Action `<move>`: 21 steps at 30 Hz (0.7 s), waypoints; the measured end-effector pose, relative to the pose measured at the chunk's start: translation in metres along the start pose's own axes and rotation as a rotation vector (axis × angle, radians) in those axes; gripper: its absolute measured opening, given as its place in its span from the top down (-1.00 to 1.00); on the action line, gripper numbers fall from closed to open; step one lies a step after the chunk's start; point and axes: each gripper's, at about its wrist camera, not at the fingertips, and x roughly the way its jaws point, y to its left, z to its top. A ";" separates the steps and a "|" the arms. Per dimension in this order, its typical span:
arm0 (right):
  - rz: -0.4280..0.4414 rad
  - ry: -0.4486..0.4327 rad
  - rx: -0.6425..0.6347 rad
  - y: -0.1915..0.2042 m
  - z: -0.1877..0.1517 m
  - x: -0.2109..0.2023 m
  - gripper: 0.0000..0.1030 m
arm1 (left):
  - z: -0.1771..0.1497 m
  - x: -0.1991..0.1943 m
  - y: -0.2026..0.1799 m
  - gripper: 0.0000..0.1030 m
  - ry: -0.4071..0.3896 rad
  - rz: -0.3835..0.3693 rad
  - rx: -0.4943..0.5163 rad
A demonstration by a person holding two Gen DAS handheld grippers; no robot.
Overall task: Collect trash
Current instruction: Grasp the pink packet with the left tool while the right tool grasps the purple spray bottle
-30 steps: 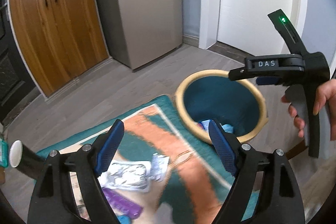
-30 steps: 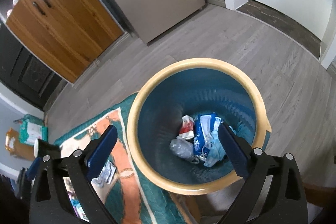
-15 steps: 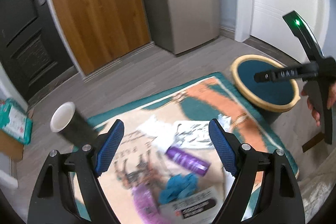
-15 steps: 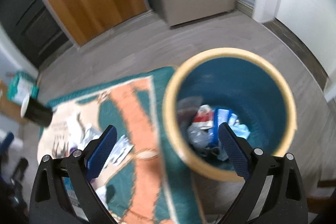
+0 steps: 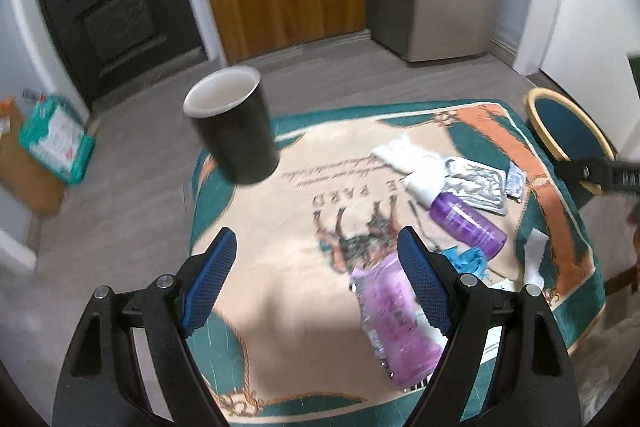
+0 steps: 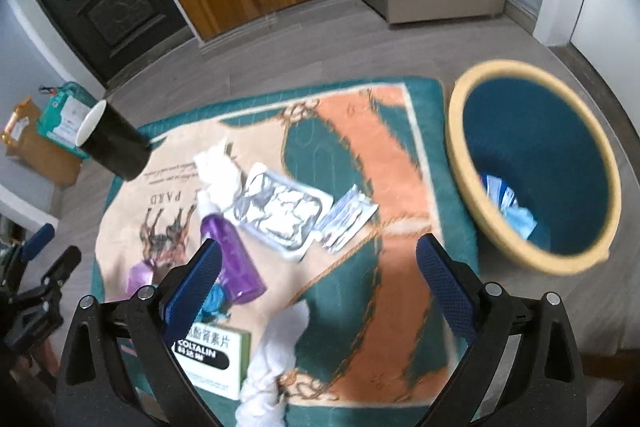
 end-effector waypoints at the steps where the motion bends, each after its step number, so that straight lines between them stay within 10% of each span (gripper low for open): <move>1: -0.006 0.007 -0.003 0.003 -0.003 0.002 -0.88 | -0.003 0.001 0.002 -0.58 0.005 -0.002 -0.012; 10: -0.021 0.026 0.026 -0.008 -0.009 0.004 -0.88 | -0.021 0.018 -0.016 -0.49 0.090 -0.113 -0.005; 21: 0.016 0.033 -0.108 0.023 -0.013 0.018 -0.85 | -0.039 0.056 -0.047 0.73 0.254 -0.164 0.121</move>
